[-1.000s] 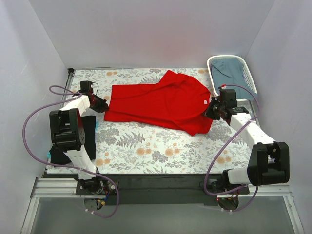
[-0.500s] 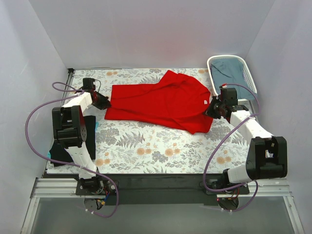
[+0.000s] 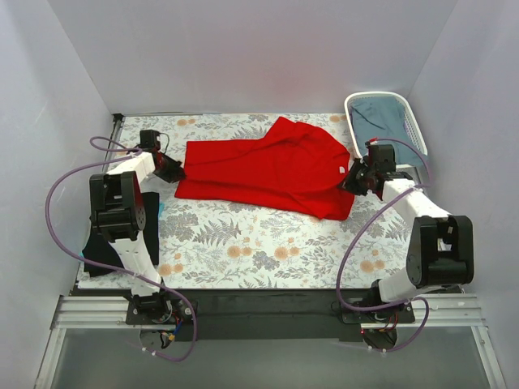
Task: Fold and stack the t-shirts
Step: Fold the tshirt
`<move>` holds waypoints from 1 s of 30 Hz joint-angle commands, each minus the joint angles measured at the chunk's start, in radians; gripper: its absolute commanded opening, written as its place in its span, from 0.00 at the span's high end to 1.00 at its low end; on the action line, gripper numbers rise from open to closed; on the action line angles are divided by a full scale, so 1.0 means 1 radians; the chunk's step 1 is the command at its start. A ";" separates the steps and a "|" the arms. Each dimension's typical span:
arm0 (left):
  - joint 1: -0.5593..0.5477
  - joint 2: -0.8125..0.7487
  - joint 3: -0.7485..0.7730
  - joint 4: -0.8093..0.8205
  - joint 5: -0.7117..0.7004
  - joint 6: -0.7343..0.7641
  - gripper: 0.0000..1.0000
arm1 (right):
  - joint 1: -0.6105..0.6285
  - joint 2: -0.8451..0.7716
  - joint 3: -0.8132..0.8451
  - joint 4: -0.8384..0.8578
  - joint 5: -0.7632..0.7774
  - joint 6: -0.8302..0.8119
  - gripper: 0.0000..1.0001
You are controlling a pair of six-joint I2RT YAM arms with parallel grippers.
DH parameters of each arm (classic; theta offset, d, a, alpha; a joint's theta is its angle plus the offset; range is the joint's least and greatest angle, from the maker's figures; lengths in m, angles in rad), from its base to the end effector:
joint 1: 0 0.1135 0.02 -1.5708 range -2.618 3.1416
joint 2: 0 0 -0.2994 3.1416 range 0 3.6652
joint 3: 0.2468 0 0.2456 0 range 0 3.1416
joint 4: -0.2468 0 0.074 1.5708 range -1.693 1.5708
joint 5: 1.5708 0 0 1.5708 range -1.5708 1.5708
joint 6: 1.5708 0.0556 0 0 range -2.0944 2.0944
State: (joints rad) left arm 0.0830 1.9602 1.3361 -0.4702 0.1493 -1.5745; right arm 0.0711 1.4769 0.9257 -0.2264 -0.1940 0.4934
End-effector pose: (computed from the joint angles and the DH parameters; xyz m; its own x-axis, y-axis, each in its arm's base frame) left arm 0.4204 0.0267 0.1854 0.0173 -0.9908 0.1339 -0.8855 -0.0773 -0.4582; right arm 0.3163 0.0333 0.2478 -0.7142 0.4151 -0.5635 0.1494 0.8770 0.4566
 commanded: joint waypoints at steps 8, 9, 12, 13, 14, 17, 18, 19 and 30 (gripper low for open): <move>-0.002 -0.018 0.034 0.005 -0.005 0.001 1.00 | -0.007 0.079 0.114 0.047 -0.012 -0.003 0.99; 0.001 -0.018 0.034 0.005 -0.005 0.001 1.00 | -0.007 0.079 0.117 0.047 -0.012 -0.003 0.99; 0.000 -0.015 0.034 0.005 -0.004 0.001 1.00 | -0.007 0.092 0.128 0.047 -0.010 -0.003 0.99; 0.000 -0.012 0.032 0.005 -0.002 -0.001 1.00 | -0.007 0.098 0.131 0.045 -0.010 -0.003 0.99; 0.000 -0.012 0.031 0.005 -0.001 -0.001 1.00 | -0.007 0.109 0.133 0.047 -0.009 -0.003 0.99; 0.000 -0.012 0.023 0.008 -0.002 -0.002 1.00 | -0.007 0.121 0.134 0.047 0.001 -0.006 0.99; 0.000 -0.012 0.021 0.008 -0.002 -0.002 1.00 | -0.007 0.125 0.134 0.050 0.001 -0.006 0.99; 0.000 -0.014 0.020 0.008 -0.004 -0.002 1.00 | -0.007 0.126 0.137 0.053 -0.001 -0.007 0.99; 0.000 -0.011 0.020 0.010 -0.002 -0.002 1.00 | -0.005 0.164 0.190 0.061 -0.035 -0.012 0.99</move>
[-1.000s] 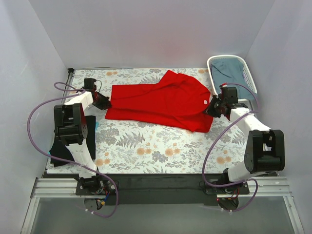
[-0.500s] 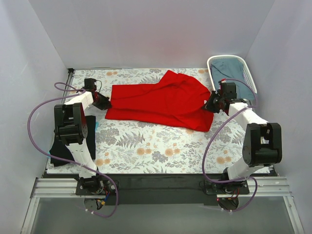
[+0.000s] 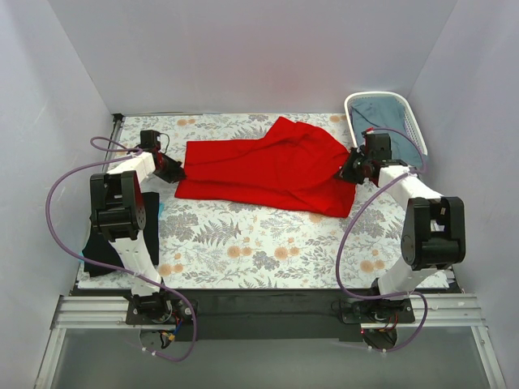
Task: Fold and stack the t-shirts
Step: Fold the tshirt
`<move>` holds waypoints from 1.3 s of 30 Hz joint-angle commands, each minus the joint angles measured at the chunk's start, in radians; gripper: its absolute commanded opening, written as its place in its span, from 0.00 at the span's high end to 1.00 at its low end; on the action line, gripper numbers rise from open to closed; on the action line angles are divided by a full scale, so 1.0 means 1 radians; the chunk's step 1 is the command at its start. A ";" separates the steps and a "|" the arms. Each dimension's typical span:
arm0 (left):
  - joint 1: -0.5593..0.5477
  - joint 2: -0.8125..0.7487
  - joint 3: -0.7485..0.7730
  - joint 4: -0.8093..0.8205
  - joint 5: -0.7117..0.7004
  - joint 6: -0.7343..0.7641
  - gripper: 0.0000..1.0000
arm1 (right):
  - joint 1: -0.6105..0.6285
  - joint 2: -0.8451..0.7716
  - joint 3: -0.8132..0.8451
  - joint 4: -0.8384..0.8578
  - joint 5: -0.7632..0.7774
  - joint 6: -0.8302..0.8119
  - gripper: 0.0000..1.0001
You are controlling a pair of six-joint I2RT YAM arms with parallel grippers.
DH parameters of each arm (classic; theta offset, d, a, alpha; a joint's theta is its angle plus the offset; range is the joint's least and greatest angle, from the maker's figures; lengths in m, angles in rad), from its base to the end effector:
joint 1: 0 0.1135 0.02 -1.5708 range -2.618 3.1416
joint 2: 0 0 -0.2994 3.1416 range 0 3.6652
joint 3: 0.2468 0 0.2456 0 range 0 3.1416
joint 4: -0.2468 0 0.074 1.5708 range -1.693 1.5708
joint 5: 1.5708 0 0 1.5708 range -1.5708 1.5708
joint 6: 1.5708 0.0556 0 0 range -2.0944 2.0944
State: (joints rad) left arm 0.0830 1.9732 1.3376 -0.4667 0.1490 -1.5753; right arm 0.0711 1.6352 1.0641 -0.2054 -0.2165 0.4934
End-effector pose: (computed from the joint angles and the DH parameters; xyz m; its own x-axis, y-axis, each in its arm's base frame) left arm 0.4220 0.0268 0.1808 0.0192 -0.9907 0.1345 -0.8891 -0.0784 -0.4509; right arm 0.3618 0.0377 0.2441 -0.7209 0.4124 -0.5570 0.1354 0.8720 0.4705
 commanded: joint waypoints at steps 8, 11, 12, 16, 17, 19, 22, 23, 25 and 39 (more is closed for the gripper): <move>0.000 -0.017 0.018 0.008 0.000 -0.003 1.00 | -0.005 0.049 0.089 0.040 -0.017 -0.013 0.99; 0.000 -0.014 0.018 0.011 -0.002 -0.002 1.00 | -0.005 0.067 0.096 0.040 -0.008 -0.016 0.99; 0.000 -0.016 0.017 0.011 -0.002 -0.003 1.00 | -0.005 0.074 0.097 0.038 0.003 -0.018 0.99; 0.000 -0.014 0.026 0.011 0.001 0.003 1.00 | -0.005 0.086 0.109 0.040 0.005 -0.022 0.99; 0.000 -0.013 0.026 0.011 0.003 0.004 1.00 | -0.005 0.086 0.112 0.040 0.003 -0.023 0.99; 0.000 -0.011 0.026 0.013 0.007 0.005 1.00 | -0.005 0.090 0.123 0.038 0.000 -0.024 0.99; 0.000 -0.010 0.023 0.022 0.017 0.008 1.00 | -0.005 0.098 0.135 0.038 0.000 -0.026 0.99; 0.000 -0.011 0.017 0.023 0.014 0.006 1.00 | -0.005 0.101 0.142 0.040 -0.004 -0.026 0.99; 0.000 -0.008 0.017 0.026 0.014 0.008 1.00 | -0.005 0.107 0.148 0.040 -0.007 -0.024 0.99; 0.000 -0.005 0.020 0.030 0.023 0.015 0.92 | -0.004 0.169 0.197 0.035 -0.007 -0.036 0.96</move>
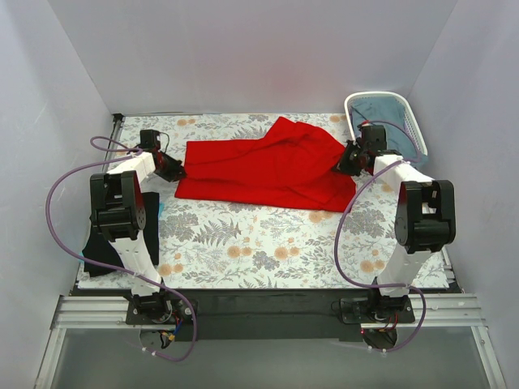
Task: Fold and stack the t-shirts
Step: Fold the tshirt
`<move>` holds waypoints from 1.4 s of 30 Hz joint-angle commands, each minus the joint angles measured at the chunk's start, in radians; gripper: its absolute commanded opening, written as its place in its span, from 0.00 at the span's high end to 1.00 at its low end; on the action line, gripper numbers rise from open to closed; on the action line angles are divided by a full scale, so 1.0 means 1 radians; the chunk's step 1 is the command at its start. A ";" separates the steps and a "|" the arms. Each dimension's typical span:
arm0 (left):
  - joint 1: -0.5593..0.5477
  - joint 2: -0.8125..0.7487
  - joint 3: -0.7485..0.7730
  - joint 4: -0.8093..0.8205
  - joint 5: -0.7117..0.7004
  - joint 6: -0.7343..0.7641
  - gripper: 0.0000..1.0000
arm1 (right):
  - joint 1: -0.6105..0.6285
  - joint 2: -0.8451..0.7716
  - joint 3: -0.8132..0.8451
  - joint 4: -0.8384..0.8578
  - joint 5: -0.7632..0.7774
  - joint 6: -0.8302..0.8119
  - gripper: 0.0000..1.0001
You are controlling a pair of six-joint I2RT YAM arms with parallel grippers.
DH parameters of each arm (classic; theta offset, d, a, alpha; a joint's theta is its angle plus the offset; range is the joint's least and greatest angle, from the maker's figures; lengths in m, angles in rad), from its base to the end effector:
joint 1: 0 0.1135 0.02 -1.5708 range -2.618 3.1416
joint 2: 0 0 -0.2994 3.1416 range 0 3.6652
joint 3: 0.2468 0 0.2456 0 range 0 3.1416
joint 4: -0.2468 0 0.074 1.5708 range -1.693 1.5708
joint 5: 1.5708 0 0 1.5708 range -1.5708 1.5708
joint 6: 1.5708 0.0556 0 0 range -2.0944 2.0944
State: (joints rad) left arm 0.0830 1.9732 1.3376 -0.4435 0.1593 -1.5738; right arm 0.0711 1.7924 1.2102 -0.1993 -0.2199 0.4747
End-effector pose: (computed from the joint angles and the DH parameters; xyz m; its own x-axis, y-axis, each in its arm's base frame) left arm 0.4246 0.0265 0.1823 0.0098 -0.9899 0.1413 -0.8785 -0.0760 -0.4717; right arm 0.4069 0.0411 0.2344 -0.7272 0.3954 -0.5611 0.1221 0.8789 0.4611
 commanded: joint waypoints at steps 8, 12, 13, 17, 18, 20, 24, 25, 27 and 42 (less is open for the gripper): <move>0.000 -0.126 0.002 -0.037 -0.079 0.037 0.38 | -0.004 -0.022 0.106 -0.044 0.017 -0.053 0.32; 0.000 -0.253 -0.093 -0.098 -0.217 -0.001 0.38 | -0.004 -0.097 0.043 -0.071 0.043 -0.056 0.30; 0.001 -0.319 -0.170 -0.107 -0.236 -0.021 0.41 | -0.004 -0.188 -0.036 -0.071 0.059 -0.050 0.32; -0.011 -0.369 -0.261 -0.094 -0.237 -0.034 0.47 | -0.005 -0.304 -0.170 -0.068 0.073 -0.038 0.41; -0.018 -0.367 -0.271 -0.092 -0.236 -0.034 0.48 | -0.007 -0.326 -0.199 -0.066 0.073 -0.039 0.43; -0.028 -0.358 -0.288 -0.086 -0.233 -0.037 0.51 | -0.005 -0.379 -0.247 -0.063 0.073 -0.039 0.43; -0.038 -0.320 -0.302 -0.046 -0.225 -0.048 0.53 | -0.005 -0.436 -0.363 -0.048 0.076 -0.033 0.43; -0.038 -0.309 -0.299 -0.041 -0.224 -0.048 0.53 | -0.005 -0.444 -0.377 -0.045 0.076 -0.033 0.44; -0.038 -0.280 -0.290 -0.028 -0.224 -0.052 0.53 | -0.005 -0.464 -0.397 -0.038 0.077 -0.031 0.44; -0.046 -0.175 -0.265 0.006 -0.228 -0.075 0.64 | -0.005 -0.473 -0.495 -0.019 0.148 -0.030 0.45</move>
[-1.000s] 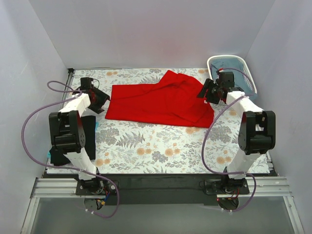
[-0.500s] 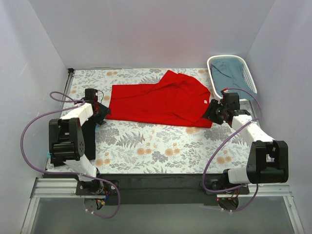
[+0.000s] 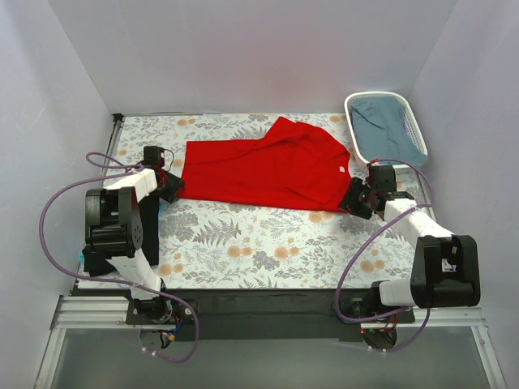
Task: Fold and stack the t-shirts
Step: Fold the tshirt
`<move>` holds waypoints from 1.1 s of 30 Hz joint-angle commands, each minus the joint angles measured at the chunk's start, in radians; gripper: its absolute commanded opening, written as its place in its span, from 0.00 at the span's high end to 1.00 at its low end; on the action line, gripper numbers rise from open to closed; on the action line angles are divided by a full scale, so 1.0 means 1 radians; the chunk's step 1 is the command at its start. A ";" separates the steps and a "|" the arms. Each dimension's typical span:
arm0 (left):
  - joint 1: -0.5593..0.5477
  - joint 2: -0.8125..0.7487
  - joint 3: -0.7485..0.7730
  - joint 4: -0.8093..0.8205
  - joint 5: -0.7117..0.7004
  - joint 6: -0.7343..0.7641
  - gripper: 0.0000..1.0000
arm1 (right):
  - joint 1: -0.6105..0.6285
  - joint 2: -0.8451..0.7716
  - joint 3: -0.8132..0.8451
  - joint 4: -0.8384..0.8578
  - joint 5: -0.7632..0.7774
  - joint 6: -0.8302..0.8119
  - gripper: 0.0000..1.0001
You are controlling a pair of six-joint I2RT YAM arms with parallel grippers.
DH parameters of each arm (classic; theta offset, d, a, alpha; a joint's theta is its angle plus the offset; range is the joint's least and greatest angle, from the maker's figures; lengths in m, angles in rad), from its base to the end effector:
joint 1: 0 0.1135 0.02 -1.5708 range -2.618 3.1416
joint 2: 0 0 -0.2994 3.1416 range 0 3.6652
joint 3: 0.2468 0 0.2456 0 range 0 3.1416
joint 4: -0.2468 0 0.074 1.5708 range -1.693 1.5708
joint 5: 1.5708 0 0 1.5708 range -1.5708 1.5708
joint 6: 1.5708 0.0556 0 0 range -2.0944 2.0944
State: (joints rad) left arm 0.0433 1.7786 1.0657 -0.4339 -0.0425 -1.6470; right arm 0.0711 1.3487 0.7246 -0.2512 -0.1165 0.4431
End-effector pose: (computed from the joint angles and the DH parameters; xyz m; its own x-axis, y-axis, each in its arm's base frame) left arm 0.3540 0.0177 0.1780 0.1298 -0.9915 -0.0073 -0.9033 -0.1153 -0.4132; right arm 0.2640 0.0253 0.2159 -0.7539 0.3732 -0.5406 0.1975 0.9136 0.3553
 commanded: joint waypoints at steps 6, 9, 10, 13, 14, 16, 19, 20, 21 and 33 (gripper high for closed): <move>-0.008 0.018 0.004 -0.005 -0.034 0.000 0.73 | -0.005 -0.002 -0.024 0.053 0.051 0.005 0.45; -0.008 0.021 0.007 -0.005 -0.025 0.001 0.82 | -0.005 0.030 -0.025 0.073 0.054 0.006 0.45; -0.008 0.021 0.007 -0.005 -0.023 0.003 0.86 | -0.005 0.039 -0.027 0.084 0.055 0.005 0.45; -0.008 0.021 0.008 -0.003 -0.020 0.007 0.94 | -0.005 0.073 -0.034 0.101 0.060 0.005 0.45; -0.010 0.021 0.008 -0.008 -0.020 0.010 0.96 | -0.005 0.085 -0.036 0.112 0.061 0.005 0.46; -0.008 0.018 0.010 -0.009 -0.020 0.013 1.00 | -0.005 0.099 -0.036 0.121 0.069 0.009 0.47; -0.008 0.007 0.007 -0.020 -0.025 0.016 1.00 | -0.005 0.110 -0.024 0.132 0.075 0.009 0.61; -0.008 0.002 0.004 -0.029 -0.026 0.015 1.00 | -0.005 0.115 -0.010 0.130 0.075 0.009 0.69; -0.008 -0.002 0.002 -0.035 -0.030 0.015 1.00 | -0.007 0.116 -0.004 0.127 0.075 0.006 0.76; -0.005 -0.119 0.020 -0.210 -0.108 0.029 1.00 | -0.109 -0.028 -0.011 -0.003 0.029 -0.047 0.99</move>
State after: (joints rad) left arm 0.0364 1.7557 1.0702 -0.5655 -0.0925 -1.6344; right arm -0.0017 1.3857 0.7048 -0.2096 -0.0662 0.4202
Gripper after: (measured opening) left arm 0.021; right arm 0.019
